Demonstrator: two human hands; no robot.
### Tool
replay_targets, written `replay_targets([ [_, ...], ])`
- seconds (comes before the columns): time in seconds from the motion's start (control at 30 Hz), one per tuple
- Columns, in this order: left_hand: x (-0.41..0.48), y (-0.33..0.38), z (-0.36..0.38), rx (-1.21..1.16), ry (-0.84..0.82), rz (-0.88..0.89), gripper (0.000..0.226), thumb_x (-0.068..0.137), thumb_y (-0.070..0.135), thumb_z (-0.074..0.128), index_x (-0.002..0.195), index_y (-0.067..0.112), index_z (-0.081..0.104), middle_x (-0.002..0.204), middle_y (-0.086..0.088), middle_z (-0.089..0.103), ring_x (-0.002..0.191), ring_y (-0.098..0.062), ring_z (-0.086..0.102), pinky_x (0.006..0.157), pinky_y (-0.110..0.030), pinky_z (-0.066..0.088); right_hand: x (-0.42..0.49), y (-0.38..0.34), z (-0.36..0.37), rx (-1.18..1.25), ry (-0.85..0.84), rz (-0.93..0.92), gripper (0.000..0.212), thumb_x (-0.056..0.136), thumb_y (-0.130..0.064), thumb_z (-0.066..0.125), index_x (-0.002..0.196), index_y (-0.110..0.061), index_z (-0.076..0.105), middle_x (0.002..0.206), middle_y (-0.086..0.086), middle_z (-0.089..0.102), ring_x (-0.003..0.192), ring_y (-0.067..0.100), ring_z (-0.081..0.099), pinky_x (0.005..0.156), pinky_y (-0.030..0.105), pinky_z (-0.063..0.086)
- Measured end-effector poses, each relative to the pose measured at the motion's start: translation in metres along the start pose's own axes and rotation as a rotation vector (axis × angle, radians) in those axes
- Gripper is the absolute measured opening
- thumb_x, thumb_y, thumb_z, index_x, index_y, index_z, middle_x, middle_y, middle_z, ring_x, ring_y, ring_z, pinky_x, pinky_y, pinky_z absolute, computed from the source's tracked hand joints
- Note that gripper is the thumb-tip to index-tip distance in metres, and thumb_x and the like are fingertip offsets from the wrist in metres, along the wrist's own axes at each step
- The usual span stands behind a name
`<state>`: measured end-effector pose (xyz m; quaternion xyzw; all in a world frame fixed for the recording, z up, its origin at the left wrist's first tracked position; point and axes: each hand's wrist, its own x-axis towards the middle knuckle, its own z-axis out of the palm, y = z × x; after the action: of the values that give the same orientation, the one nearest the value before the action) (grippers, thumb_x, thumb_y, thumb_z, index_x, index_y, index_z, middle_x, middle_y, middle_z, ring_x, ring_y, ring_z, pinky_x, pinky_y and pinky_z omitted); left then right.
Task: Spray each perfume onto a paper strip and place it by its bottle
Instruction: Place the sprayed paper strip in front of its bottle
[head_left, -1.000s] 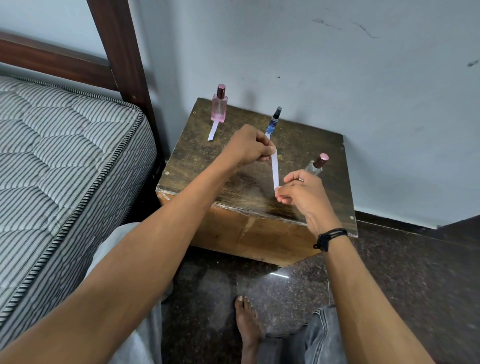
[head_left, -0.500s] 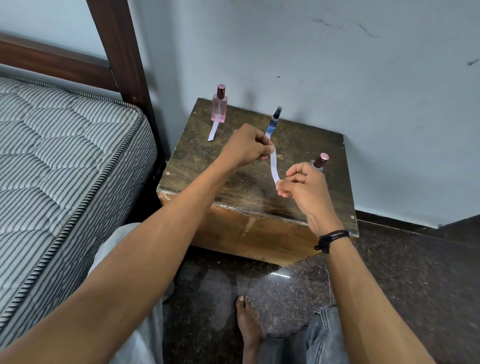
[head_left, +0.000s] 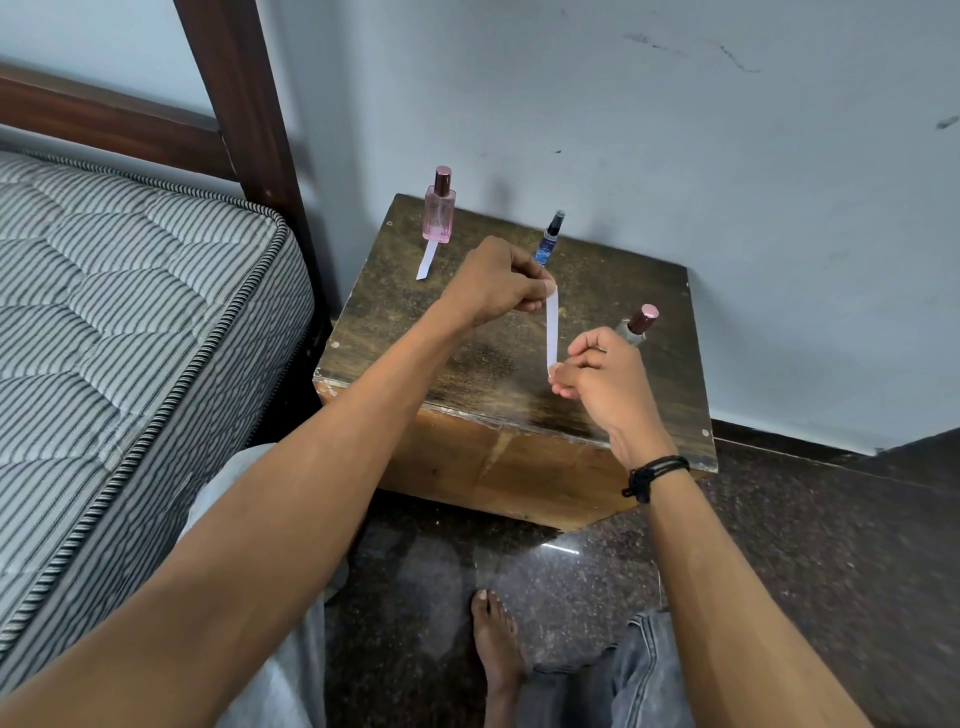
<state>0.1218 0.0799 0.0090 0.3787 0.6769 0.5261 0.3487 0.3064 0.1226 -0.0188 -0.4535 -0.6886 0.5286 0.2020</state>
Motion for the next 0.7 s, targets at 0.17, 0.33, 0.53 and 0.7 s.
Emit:
replay_targets([
  [0.17,-0.0006,0.0020,0.0013,0.008,-0.001,0.017,0.009,0.086,0.002,0.074,0.092,-0.004,0.075,0.084,-0.015,0.075,0.071,-0.018,0.069,0.077,-0.029,0.062,-0.0019,-0.0012,-0.0006,-0.036,0.015,-0.021,0.024,0.090,0.003,0.073,0.095,-0.013,0.057,0.085,0.012,0.075,0.075,0.023,0.074,0.077,0.039,0.063],
  [0.33,-0.0009,0.0022,-0.0022,-0.049,0.030,0.030,0.005,0.086,0.001,0.074,0.090,-0.002,0.075,0.081,-0.013,0.073,0.064,-0.013,0.066,0.070,-0.023,0.058,-0.0046,-0.0037,0.0001,-0.130,0.110,-0.150,0.027,0.089,0.000,0.073,0.091,-0.020,0.054,0.078,0.001,0.073,0.067,0.012,0.073,0.074,0.038,0.061],
  [0.53,-0.0022,0.0031,-0.0001,-0.043,0.007,0.035,0.004,0.086,0.001,0.073,0.089,-0.001,0.075,0.076,-0.009,0.072,0.064,-0.011,0.066,0.070,-0.023,0.058,-0.0055,-0.0054,0.0011,-0.143,0.112,-0.156,0.028,0.090,-0.001,0.074,0.089,-0.020,0.053,0.080,0.003,0.071,0.069,0.012,0.074,0.077,0.043,0.063],
  [0.7,-0.0005,0.0009,-0.0016,-0.014,0.037,0.028,0.008,0.087,0.001,0.073,0.094,-0.003,0.075,0.082,-0.012,0.073,0.066,-0.012,0.066,0.073,-0.025,0.059,-0.0059,-0.0051,0.0006,-0.114,0.108,-0.129,0.030,0.089,0.003,0.073,0.087,-0.019,0.052,0.082,0.011,0.072,0.070,0.016,0.075,0.079,0.049,0.063],
])
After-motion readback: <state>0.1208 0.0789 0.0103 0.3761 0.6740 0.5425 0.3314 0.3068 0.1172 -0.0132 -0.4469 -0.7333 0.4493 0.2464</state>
